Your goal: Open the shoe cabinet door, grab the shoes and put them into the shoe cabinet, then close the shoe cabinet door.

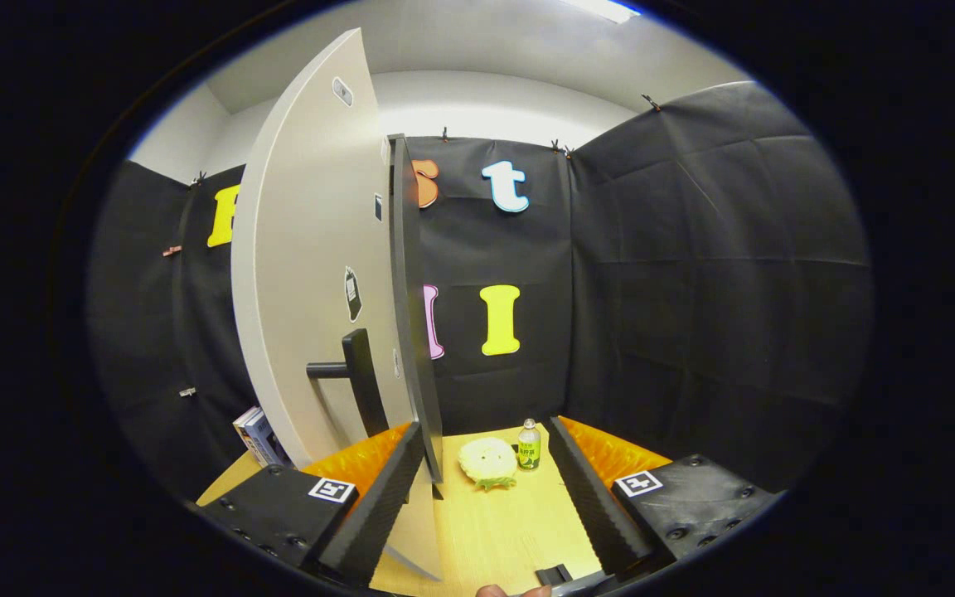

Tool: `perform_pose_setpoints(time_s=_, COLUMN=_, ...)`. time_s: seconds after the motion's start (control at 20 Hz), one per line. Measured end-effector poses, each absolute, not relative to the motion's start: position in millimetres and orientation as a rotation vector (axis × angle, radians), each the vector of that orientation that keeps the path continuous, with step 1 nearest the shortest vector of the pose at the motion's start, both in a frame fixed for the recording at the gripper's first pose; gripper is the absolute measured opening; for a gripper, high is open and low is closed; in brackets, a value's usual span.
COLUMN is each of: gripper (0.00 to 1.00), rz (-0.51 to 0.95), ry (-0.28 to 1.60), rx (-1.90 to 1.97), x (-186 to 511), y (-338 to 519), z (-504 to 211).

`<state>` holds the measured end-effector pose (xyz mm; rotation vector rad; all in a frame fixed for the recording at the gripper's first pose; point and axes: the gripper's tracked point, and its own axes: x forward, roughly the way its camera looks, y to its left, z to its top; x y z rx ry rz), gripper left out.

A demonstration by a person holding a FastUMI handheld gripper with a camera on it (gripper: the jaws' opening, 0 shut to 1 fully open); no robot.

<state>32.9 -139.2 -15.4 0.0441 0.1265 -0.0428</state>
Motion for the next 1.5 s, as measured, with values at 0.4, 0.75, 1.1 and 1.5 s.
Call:
perform_pose_setpoints(time_s=0.4, gripper=0.98, rz=-0.042, ry=0.133, rx=0.041, x=24, y=-100, z=-15)
perform_pose_setpoints(time_s=0.75, gripper=0.98, rz=-0.001, ry=0.150, rx=0.031, x=21, y=-32, z=-19)
perform_pose_setpoints(time_s=1.1, gripper=0.98, rz=0.058, ry=0.164, rx=0.061, x=39, y=49, z=-23)
perform_pose_setpoints(time_s=1.5, gripper=0.98, rz=0.159, ry=0.179, rx=0.056, x=66, y=126, z=-35)
